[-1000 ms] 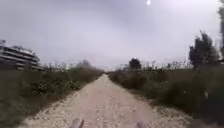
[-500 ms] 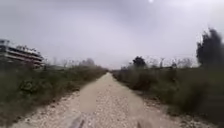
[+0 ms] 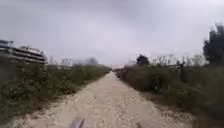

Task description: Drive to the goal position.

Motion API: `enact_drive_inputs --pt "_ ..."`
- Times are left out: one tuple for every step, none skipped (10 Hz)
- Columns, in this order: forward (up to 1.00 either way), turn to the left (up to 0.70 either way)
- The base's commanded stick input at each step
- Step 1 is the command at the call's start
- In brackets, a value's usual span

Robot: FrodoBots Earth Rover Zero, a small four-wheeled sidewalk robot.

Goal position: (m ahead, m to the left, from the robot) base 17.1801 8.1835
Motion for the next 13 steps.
enact_drive_inputs --pt "0.85 0.0" --pt "0.85 0.0" --pt "0.85 0.0" --pt "0.85 0.0" --pt "0.85 0.0" --pt "0.85 0.0" --pt "0.85 0.0" --pt "0.85 0.0" --pt "0.85 0.0" --pt "0.85 0.0" --pt "0.85 0.0" --pt "0.85 0.0" --pt "0.85 0.0"
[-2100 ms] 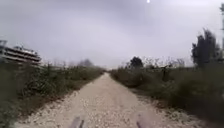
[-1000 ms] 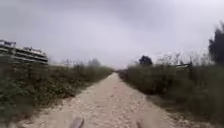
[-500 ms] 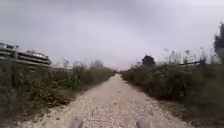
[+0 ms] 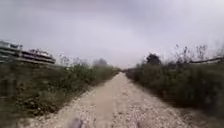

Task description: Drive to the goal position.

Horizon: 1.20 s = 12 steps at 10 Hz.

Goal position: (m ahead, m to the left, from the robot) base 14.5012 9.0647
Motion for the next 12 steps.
enact_drive_inputs --pt "0.85 0.0" --pt "0.85 0.0" --pt "0.85 -0.1" --pt "0.85 -0.34" --pt "0.85 -0.34" --pt "0.85 -0.26" --pt "0.85 0.0" --pt "0.85 0.0" --pt "0.85 0.0" --pt "0.85 0.0" --pt "0.85 0.0" --pt "0.85 -0.13"
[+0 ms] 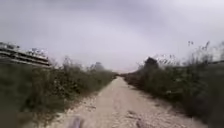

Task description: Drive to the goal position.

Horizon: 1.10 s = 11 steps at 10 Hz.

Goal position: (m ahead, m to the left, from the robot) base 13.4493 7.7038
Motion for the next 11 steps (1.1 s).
enact_drive_inputs --pt "0.85 -0.34" --pt "0.85 -0.23" --pt "0.85 -0.1" --pt "0.85 0.0" --pt "0.85 0.0" --pt "0.85 0.0" --pt "0.85 -0.05" --pt "0.85 -0.26" --pt "0.85 -0.29" --pt "0.85 -0.15" --pt "0.85 0.0"
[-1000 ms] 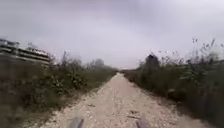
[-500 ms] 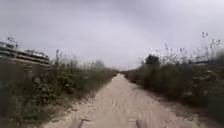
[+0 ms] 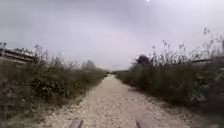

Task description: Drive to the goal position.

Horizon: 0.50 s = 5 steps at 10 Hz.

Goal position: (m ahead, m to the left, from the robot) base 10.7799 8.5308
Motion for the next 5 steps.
enact_drive_inputs --pt "0.85 -0.01" --pt "0.85 -0.03" --pt "0.85 -0.33" --pt "0.85 -0.05" --pt "0.85 0.0"
